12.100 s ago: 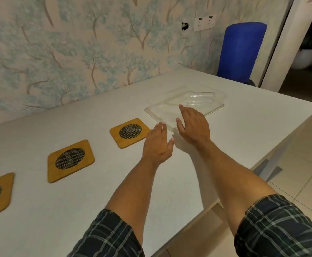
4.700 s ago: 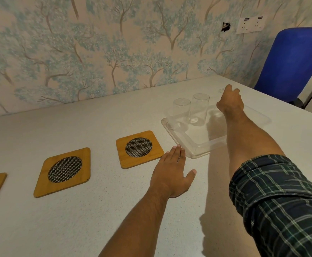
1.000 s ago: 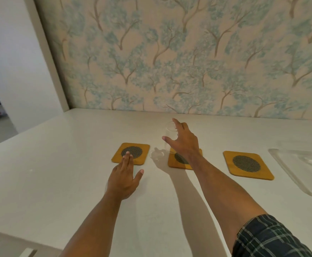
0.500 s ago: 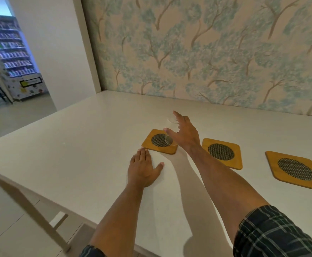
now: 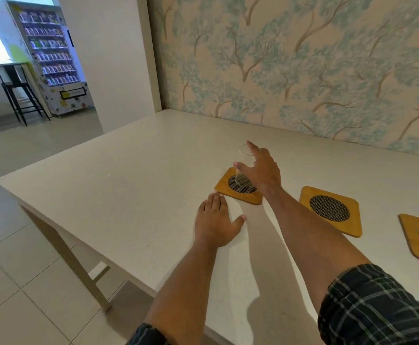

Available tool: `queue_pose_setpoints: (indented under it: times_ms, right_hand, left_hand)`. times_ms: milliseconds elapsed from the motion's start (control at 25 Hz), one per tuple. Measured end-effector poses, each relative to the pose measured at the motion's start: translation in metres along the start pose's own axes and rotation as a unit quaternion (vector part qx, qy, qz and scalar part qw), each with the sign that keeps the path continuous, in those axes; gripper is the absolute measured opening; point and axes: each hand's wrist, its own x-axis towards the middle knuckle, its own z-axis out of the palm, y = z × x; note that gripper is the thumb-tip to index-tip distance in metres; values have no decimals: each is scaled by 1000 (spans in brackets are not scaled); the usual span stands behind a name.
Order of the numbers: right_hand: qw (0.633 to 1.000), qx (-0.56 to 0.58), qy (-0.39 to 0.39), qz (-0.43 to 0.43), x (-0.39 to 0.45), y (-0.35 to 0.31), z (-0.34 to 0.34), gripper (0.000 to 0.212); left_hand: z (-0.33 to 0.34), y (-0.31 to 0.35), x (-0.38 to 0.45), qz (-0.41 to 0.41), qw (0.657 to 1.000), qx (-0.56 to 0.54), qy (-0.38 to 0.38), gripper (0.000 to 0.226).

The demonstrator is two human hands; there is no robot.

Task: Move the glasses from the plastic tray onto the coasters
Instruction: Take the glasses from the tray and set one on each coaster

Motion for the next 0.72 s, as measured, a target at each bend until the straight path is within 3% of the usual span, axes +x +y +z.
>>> queue_pose_setpoints:
  times_ms: [560,720]
  right_hand:
    - [1000,11,10,14,4,-2,13,74]
    - [1000,-8,-11,19,0,-6,-1,91]
  left_hand:
    - [7,-1,4,-7,999,-26,18,102]
    - [6,0,3,-6,999,-30,28,102]
